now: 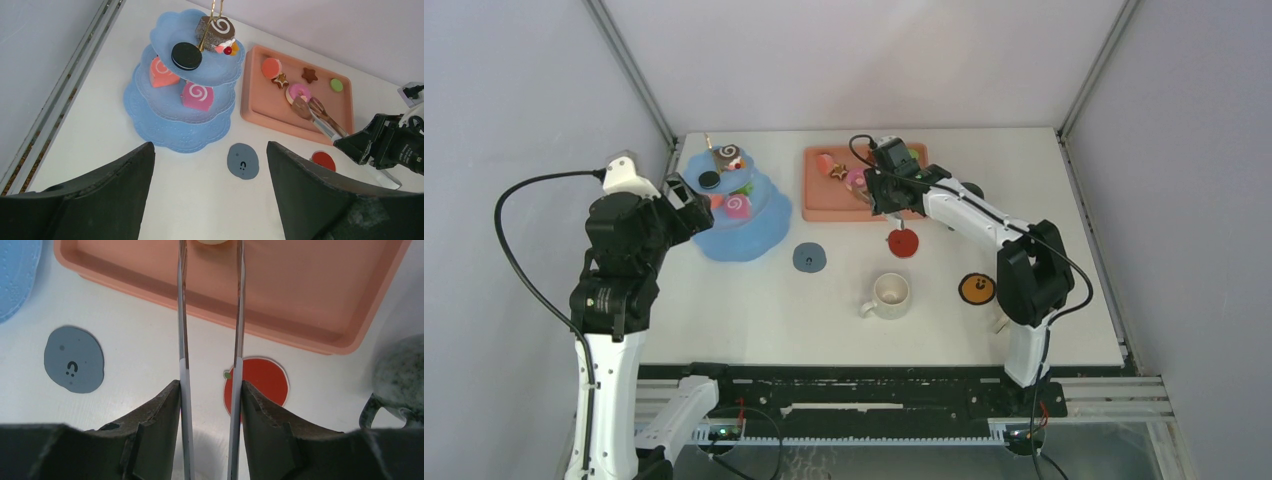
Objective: Serve the afternoon tea
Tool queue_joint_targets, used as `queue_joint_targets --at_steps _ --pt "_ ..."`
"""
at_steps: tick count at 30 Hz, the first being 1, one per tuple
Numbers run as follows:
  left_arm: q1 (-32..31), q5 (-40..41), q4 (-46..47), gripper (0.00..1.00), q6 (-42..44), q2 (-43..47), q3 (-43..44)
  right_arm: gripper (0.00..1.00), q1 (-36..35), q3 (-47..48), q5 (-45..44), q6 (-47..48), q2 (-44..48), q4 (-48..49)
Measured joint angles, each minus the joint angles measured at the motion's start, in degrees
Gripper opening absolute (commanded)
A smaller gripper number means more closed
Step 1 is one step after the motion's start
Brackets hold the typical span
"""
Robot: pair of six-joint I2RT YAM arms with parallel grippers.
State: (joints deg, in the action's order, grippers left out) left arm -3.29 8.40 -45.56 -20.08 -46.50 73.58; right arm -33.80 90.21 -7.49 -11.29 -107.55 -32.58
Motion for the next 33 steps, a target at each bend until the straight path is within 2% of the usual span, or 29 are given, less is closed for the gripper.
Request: queue_joint_targets --at_steps 6,10,16,20,33 --pt "0.0 0.0 0.0 0.87 0.0 0.0 0.0 0.51 0.0 1.9 -1.4 0.0 -1.9 0.0" --pt "0.0 0.0 0.0 0.87 0.0 0.0 0.0 0.37 0.0 1.9 -1.7 0.0 -2.7 0.0" --pt "0.0 0.0 0.0 0.87 0.0 0.0 0.0 0.20 0.0 1.9 -2.1 -0.5 -2.7 0.0" --pt "0.0 0.0 0.0 0.87 0.0 0.0 0.0 0.00 0.0 1.8 -2.1 -0.5 -2.7 0.2" --pt "0.0 0.0 0.0 0.87 0.0 0.1 0.0 0.00 -0.6 -1.4 -3.0 -0.5 2.9 0.6"
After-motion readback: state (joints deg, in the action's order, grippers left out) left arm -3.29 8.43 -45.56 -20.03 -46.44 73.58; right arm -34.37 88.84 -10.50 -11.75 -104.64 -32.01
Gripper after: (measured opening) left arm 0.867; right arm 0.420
